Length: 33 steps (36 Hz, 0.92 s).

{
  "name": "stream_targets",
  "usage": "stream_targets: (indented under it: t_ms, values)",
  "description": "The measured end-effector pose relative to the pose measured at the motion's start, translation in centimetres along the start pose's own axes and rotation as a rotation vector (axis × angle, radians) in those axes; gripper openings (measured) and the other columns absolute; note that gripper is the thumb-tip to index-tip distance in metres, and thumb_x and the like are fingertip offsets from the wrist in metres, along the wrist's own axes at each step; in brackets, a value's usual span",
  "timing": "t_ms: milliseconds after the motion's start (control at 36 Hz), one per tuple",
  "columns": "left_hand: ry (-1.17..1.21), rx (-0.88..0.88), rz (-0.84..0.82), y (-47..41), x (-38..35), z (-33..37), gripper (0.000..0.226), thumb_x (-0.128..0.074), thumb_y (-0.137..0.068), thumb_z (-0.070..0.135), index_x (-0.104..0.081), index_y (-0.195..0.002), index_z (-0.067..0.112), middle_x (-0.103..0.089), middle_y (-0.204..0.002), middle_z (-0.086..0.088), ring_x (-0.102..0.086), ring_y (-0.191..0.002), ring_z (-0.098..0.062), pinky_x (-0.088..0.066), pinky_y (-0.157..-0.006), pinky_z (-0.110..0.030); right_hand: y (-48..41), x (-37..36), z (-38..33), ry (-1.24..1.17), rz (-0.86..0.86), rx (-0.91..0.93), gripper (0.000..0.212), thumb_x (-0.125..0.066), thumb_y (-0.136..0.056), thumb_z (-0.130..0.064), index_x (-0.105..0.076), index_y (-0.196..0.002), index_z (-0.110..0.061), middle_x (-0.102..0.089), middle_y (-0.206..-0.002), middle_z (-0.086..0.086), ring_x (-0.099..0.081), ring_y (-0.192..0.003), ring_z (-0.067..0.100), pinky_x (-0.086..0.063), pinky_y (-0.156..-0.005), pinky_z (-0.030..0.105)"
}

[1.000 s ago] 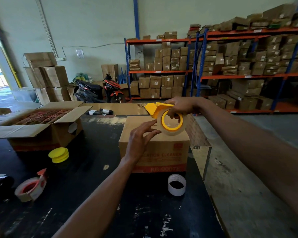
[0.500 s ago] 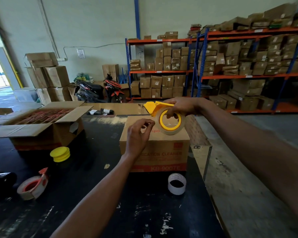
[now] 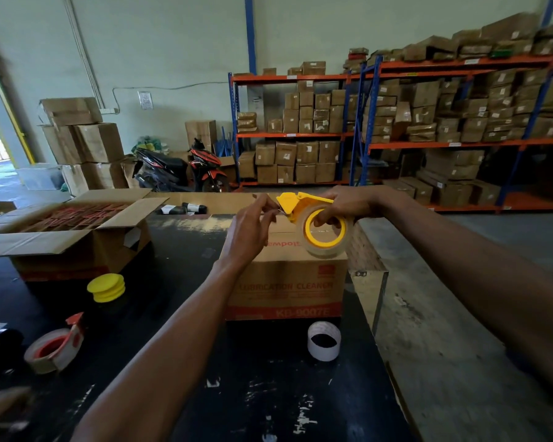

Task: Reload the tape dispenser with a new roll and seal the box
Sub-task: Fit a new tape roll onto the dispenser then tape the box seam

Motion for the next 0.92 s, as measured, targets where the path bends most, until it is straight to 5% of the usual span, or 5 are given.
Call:
stream_targets:
  t_ms: [222,361,500,806,917]
  values:
    - [0.637,0.482,-0.155,0.7,-2.2,-0.8,0.007,-0.054,-0.104,0.004,-0.056,-0.11,0.0,-0.075,-0.104,-0.016,-0.08,-0.082,-0.018,-0.064,-0.066,-0.026,-0.1,0.6,-1.3,0.259,0.111,0.033,0.054,-0.078,-0.08,-0.04,-0.055,-0.129,-0.034,-0.054,-0.127,-0.006,-0.056,-0.111,0.019,-0.051,-0.096,0.045]
    - [0.908,0.778,-0.112,1.3,-2.8,-2.4,0.026,-0.043,-0.106,0.008,-0.067,-0.109,0.0,-0.073,-0.111,-0.022,-0.074,-0.108,-0.035,-0.064,-0.082,-0.032,0.1,0.2,-1.7,0.34,0.175,0.053,0.067,-0.078,-0.084,-0.034,-0.048,-0.144,-0.029,-0.051,-0.125,-0.003,-0.052,-0.11,0.019,-0.045,-0.089,0.035]
    - [0.951,1.039,-0.139,1.5,-3.6,-3.3,0.02,-0.055,-0.103,0.006,-0.067,-0.114,-0.005,-0.071,-0.117,-0.02,-0.072,-0.093,-0.021,-0.061,-0.077,-0.028,-0.3,-0.6,-1.6,0.413,0.209,0.029,0.075,-0.079,-0.082,-0.04,-0.043,-0.147,-0.037,-0.051,-0.146,0.008,-0.052,-0.128,0.029,-0.047,-0.099,0.042]
    - [0.909,1.316,-0.384,0.6,-5.6,-4.5,0.011,-0.06,-0.101,0.007,-0.066,-0.095,0.0,-0.072,-0.088,-0.013,-0.07,-0.083,-0.02,-0.059,-0.083,-0.035,1.1,-1.4,-2.3,0.672,0.343,0.112,0.071,-0.073,-0.085,-0.043,-0.036,-0.146,-0.037,-0.056,-0.08,-0.006,-0.052,-0.064,0.009,-0.038,-0.054,0.027]
    - [0.682,1.166,-0.468,-1.0,-7.7,-4.6,0.011,-0.06,-0.1,0.006,-0.067,-0.092,0.004,-0.073,-0.089,-0.012,-0.071,-0.08,-0.018,-0.059,-0.087,-0.033,1.2,-1.9,-1.0,0.719,0.37,0.077,0.07,-0.067,-0.086,-0.047,-0.033,-0.146,-0.043,-0.064,-0.1,-0.003,-0.054,-0.075,0.017,-0.04,-0.062,0.03]
Point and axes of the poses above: each hand's wrist, its own y-axis away from the middle knuckle, its own x-axis out of the back of the hand, z = x × y, the point moved 6 cm from there along -y, towards the middle knuckle
